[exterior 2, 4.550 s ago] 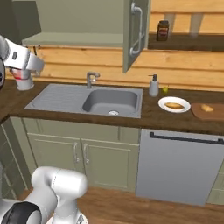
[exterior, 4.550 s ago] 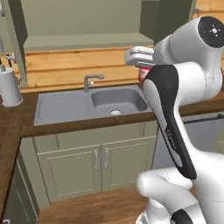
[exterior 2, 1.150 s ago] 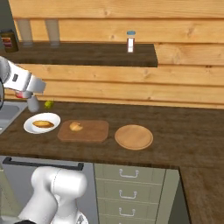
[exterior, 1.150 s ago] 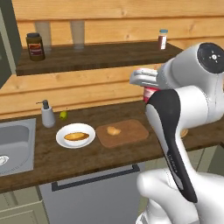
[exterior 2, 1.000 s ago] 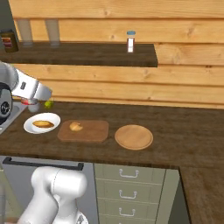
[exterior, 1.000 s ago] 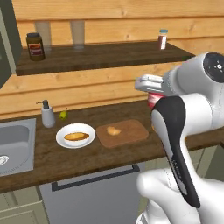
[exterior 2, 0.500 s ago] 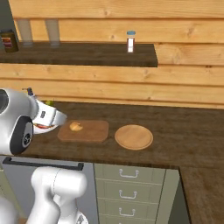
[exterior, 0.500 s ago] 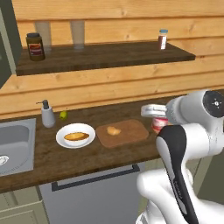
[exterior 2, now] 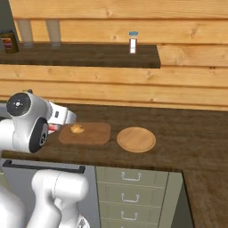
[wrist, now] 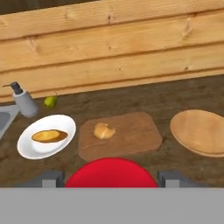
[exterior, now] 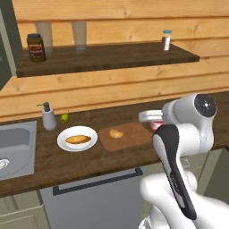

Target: From the different types of pastries on the counter, select a croissant and place it on the cutting board. Then retrieve a jar of jam from the cabinet and place it alongside the croissant on the cutting board.

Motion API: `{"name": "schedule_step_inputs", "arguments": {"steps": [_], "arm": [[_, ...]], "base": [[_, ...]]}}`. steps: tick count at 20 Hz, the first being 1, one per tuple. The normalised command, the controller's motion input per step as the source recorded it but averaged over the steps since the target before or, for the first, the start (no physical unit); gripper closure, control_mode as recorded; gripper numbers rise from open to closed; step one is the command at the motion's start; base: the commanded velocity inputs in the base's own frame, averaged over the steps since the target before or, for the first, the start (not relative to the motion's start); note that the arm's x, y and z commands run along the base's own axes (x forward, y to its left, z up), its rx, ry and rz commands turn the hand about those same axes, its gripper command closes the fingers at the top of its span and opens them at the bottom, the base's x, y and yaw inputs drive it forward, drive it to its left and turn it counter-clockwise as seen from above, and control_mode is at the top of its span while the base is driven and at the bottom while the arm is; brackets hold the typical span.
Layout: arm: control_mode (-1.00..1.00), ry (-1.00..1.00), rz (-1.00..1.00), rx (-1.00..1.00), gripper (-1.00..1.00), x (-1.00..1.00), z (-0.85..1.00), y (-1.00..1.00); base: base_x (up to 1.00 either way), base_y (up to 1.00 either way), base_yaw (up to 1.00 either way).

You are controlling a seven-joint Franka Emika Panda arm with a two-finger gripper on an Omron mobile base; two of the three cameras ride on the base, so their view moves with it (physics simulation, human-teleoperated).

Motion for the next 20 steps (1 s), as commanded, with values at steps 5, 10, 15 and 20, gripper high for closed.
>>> {"name": "schedule_step_inputs", "arguments": {"steps": [5,10,15,20], "arm": [[-1.00,0.00,0.05,-0.07,1.00,0.26,-0.64,-0.06],[-1.00,-0.04,0.02,-0.01,1.00,0.16,-0.42,-0.24],[-1.00,-0.25,0.01,-0.08,1.00,0.19,-0.49,-0.08],[-1.00,-0.20,0.00,-0.03,1.00,0.45,-0.66,-0.04]], "base": [[0.00,0.00,0.00],[0.00,0.00,0.00],[0.00,0.00,0.00],[0.00,0.00,0.00]]}}
